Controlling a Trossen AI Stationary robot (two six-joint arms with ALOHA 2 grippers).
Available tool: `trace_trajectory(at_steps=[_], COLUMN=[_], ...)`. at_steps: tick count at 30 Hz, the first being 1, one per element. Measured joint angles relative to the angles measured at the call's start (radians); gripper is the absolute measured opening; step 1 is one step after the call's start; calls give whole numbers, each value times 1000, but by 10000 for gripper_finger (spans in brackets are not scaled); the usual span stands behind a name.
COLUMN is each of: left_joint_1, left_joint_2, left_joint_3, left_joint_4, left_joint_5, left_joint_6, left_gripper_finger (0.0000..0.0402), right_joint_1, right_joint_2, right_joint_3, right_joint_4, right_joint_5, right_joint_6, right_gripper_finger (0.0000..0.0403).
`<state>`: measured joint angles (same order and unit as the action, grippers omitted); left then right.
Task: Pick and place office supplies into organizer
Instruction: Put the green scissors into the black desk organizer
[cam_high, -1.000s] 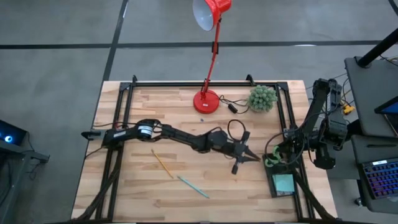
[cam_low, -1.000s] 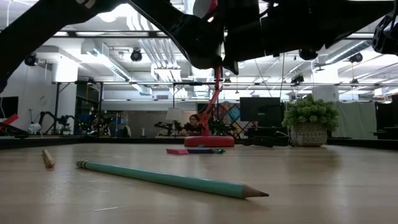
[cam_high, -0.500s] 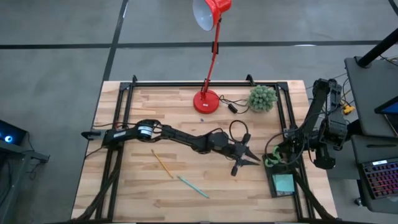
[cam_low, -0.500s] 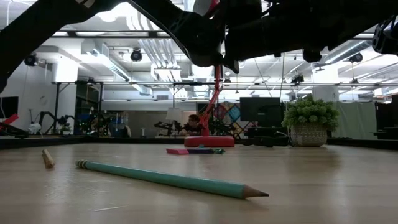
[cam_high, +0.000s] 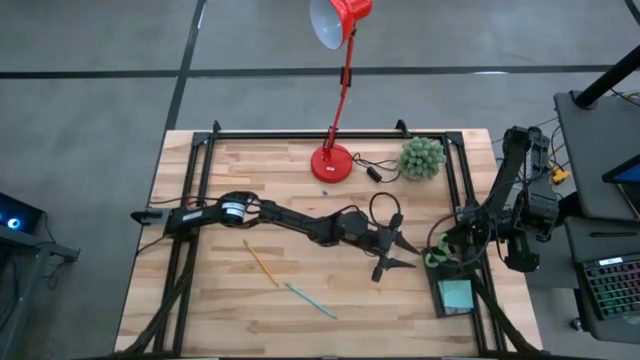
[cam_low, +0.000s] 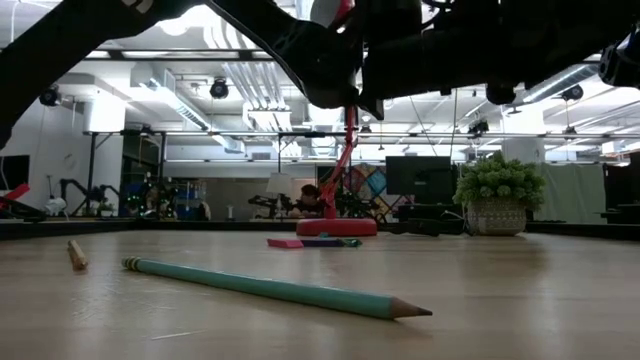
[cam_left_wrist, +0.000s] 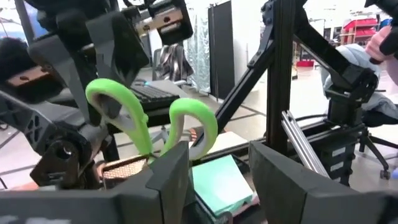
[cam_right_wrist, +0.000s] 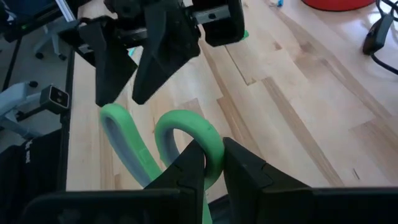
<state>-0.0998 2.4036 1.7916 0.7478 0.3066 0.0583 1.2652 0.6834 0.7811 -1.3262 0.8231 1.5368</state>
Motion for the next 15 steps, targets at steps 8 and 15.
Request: trace_trajectory(at_steps=[8, 15], left_joint_1=[12, 34], left_joint_2=[-44, -162], left_joint_3=[-16, -39], left_joint_4=[-91, -375], left_joint_5=[94, 102], left_joint_6=[2, 8], left_gripper_finger=[95, 50], right_joint_1=[0, 0], right_joint_2=[-1, -2], right_joint_3=[0, 0], right_joint_4=[-3, -4], right_joint_5=[7, 8], right_joint_6=[-3, 8], right_gripper_finger=[36, 26])
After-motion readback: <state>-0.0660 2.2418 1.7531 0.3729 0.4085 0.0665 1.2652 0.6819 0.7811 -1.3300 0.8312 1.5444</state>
